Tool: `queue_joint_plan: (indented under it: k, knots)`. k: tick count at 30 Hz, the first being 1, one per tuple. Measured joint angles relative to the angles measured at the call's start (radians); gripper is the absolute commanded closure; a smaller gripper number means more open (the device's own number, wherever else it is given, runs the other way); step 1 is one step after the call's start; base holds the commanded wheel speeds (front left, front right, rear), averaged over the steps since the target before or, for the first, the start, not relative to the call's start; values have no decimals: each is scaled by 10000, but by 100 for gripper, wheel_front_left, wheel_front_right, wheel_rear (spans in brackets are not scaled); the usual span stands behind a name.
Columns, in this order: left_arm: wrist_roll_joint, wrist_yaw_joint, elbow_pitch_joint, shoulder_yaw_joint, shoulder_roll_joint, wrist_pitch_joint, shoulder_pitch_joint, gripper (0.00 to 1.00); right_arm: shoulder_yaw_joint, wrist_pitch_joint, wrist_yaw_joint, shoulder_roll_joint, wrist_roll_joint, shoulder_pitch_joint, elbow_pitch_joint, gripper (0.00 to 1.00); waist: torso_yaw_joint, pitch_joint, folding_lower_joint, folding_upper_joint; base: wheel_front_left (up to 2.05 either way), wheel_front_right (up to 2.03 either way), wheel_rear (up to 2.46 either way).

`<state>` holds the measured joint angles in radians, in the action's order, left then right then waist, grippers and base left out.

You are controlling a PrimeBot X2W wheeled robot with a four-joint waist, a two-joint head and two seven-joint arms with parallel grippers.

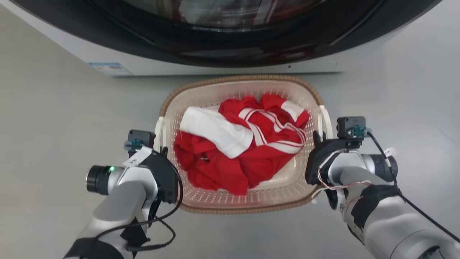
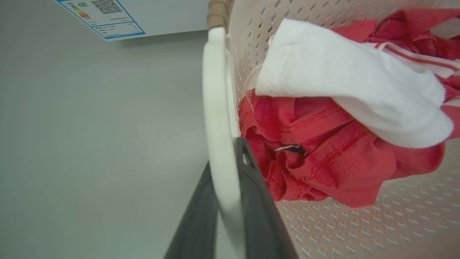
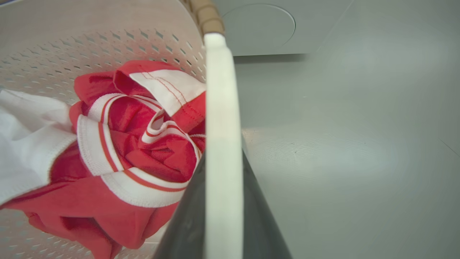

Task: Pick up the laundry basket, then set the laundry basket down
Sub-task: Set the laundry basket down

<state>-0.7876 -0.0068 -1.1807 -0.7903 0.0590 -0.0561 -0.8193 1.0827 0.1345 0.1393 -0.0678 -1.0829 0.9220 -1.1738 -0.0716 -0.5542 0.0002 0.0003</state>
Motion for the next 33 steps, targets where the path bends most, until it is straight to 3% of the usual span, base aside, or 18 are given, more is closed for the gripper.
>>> queue_joint_plan:
  k: [17, 31, 32, 33]
  knots:
    - [151, 79, 8, -15, -54, -359, -1269, 100, -65, 460, -44, -33, 268, 1324, -510, 100, -273, -2296, 0, 0, 0, 0, 0]
    - [337, 59, -297, -17, -75, -711, -1676, 100, -13, 706, -44, -31, 274, 1353, -441, 100, -449, -2555, -1, -2, 0, 0, 0]
    - [337, 56, -324, -17, -82, -738, -1685, 100, -8, 708, -44, -29, 274, 1353, -439, 93, -453, -2556, -1, -2, 0, 0, 0]
    - [337, 56, -351, -17, -96, -740, -1706, 100, -4, 709, -44, -29, 274, 1353, -441, 93, -456, -2554, -2, -2, 0, 0, 0]
